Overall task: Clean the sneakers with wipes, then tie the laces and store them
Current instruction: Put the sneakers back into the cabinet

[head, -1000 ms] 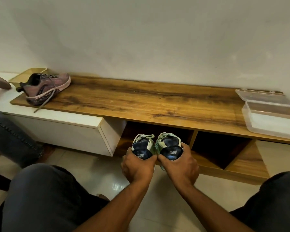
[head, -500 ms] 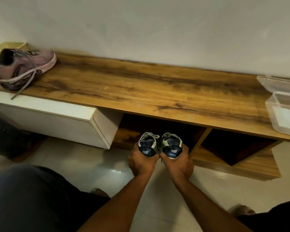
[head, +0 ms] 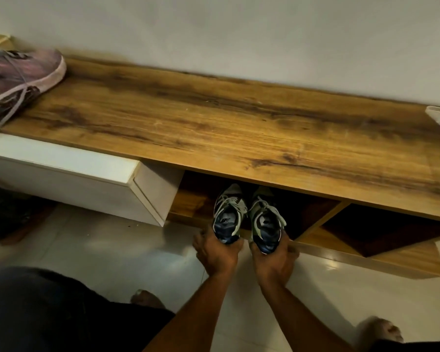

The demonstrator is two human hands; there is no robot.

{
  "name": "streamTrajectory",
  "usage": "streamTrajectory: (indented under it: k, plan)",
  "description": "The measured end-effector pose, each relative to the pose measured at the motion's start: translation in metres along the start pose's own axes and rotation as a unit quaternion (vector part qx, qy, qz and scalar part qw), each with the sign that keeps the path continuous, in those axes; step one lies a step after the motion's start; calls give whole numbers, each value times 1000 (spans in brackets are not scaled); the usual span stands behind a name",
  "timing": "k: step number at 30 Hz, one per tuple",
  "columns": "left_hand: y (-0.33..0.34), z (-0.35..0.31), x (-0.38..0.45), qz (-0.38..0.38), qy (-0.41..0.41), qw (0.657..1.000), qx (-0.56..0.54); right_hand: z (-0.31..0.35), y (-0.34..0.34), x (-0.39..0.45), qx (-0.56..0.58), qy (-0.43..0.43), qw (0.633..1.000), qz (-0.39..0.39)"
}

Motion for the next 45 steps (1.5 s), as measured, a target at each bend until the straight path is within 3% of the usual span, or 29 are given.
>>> streamTrajectory:
  k: [12,22,31,37,45]
  plan:
    - [23,14,57,55,-2,994,-98,9,41,34,15,10,1000,-15]
    - [48,12,74,86,42,994,-51,22,80,69,58,-4,998,-34]
    - [70,18,107,117,19,993,7,28,79,98,-41,28,998,23]
    - [66,25,110,128,25,991,20,24,67,85,-14,-32,999,36]
    - [24,-9,66,114,97,987,62,31,38,55,18,-77,996,40]
Point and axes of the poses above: each hand's wrist, its own x-axis towards the middle knuckle, its own y-axis out of the palm, z = x × y, the point moved 1 cm from there along x, towards the middle knuckle, and after that the axes turned 3 degrees about z, right-handed, at the moved point
